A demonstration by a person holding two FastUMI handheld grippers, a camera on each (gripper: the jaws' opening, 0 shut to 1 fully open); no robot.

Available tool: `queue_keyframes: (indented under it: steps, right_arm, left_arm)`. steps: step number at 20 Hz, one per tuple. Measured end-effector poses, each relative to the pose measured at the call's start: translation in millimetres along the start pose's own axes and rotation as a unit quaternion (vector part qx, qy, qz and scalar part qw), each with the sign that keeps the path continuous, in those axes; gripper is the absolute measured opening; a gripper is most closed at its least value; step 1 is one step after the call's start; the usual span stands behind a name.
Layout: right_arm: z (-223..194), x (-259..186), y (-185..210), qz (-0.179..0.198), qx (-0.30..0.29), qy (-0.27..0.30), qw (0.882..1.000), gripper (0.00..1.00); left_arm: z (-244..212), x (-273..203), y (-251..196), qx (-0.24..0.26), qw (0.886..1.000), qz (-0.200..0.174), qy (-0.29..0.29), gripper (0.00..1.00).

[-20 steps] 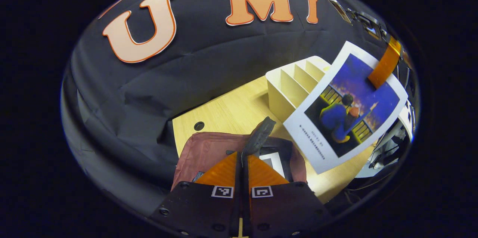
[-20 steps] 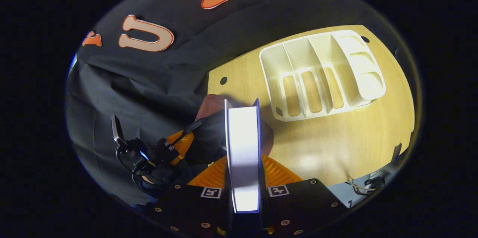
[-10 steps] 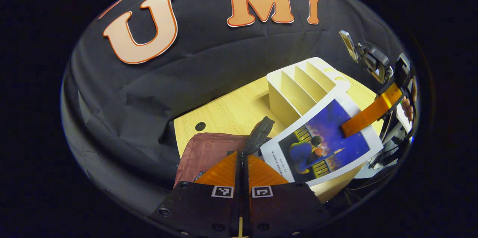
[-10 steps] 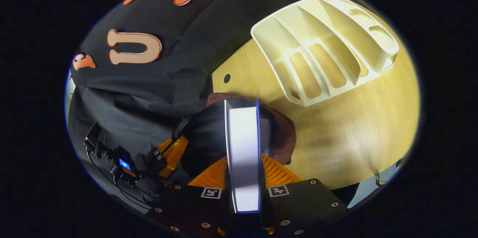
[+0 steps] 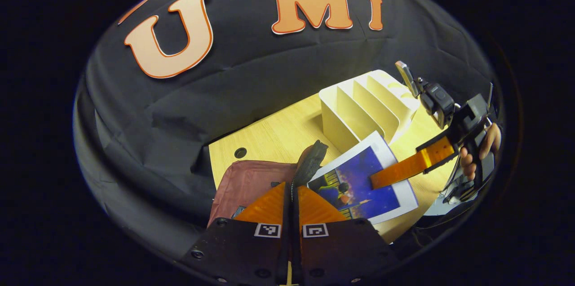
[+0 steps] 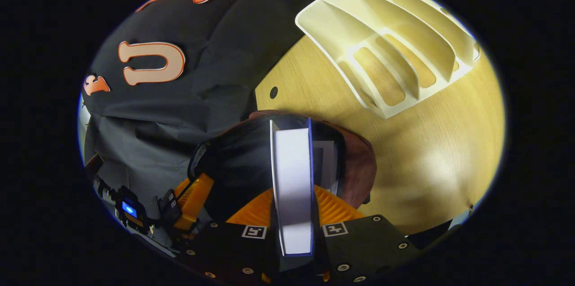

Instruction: Open the schoolbag, grab two books from the bookshelf and put them into the schoolbag.

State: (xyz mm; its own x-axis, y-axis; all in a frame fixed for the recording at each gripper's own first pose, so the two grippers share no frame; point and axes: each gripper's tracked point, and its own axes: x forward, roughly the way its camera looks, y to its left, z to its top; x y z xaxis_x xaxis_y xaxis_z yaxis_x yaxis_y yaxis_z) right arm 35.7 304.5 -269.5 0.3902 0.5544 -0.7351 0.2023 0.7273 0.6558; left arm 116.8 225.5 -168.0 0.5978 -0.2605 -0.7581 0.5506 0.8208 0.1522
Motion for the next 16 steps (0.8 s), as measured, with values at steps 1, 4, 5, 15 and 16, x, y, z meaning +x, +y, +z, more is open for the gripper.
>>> queue_keyframes:
  steps: [1, 4, 5, 15, 16]
  right_arm:
    - [-2, 9, 0, 0.004, 0.0, 0.0, 1.0, 0.3]
    - [-15, 29, 5, 0.026, 0.016, 0.014, 0.999, 0.3]
    - [-20, 36, 7, 0.033, 0.02, 0.017, 0.999, 0.3]
    - [-27, 88, 14, 0.074, 0.056, -0.001, 0.996, 0.3]
    - [-27, 95, 16, 0.077, 0.055, -0.001, 0.995, 0.3]
  left_arm:
    - [0, -1, -2, 0.001, 1.0, 0.0, -0.001, 0.04]
    - [2, -5, -7, 0.005, 1.0, -0.003, -0.005, 0.04]
    - [3, -6, -10, 0.007, 1.0, -0.005, -0.008, 0.04]
    - [9, -13, -29, 0.015, 0.999, -0.023, -0.019, 0.04]
    - [10, -14, -30, 0.014, 0.999, -0.025, -0.02, 0.04]
